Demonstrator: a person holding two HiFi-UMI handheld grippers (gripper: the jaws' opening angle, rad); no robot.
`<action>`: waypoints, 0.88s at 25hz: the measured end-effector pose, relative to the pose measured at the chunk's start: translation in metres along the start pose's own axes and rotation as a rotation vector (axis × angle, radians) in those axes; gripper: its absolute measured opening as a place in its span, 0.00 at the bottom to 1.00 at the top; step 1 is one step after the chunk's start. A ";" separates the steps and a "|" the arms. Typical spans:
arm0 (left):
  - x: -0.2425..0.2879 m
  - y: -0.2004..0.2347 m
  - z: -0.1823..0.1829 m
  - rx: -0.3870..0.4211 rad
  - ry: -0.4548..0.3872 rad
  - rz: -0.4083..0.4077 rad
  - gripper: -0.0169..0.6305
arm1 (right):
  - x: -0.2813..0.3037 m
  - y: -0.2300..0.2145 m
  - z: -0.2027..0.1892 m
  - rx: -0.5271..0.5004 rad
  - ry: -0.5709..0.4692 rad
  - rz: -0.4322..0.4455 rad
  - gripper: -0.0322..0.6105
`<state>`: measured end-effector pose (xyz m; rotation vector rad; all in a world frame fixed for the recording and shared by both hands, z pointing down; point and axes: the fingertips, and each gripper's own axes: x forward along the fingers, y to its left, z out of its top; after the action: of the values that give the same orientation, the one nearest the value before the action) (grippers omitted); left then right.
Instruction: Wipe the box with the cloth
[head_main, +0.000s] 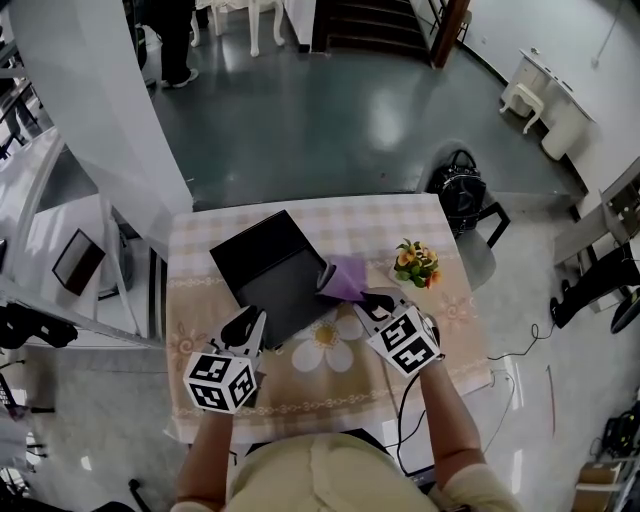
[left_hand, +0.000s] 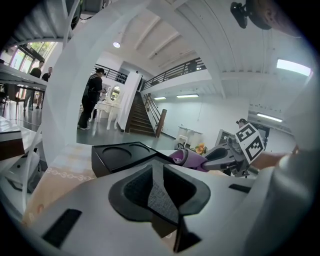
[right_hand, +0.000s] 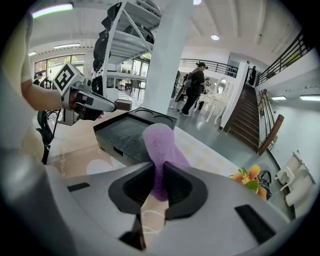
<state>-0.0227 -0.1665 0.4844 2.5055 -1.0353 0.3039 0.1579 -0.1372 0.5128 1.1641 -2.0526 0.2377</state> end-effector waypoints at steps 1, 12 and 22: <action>-0.001 0.000 0.000 0.006 -0.002 0.005 0.14 | -0.001 0.001 -0.001 0.008 0.000 -0.005 0.16; -0.014 -0.006 -0.002 0.023 -0.010 0.007 0.14 | -0.021 0.015 -0.007 0.133 -0.023 -0.044 0.16; -0.035 -0.016 0.015 -0.019 -0.055 -0.004 0.14 | -0.050 0.038 0.020 0.218 -0.101 0.027 0.16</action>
<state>-0.0347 -0.1409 0.4543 2.5114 -1.0488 0.2232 0.1327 -0.0919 0.4718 1.3029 -2.1726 0.4331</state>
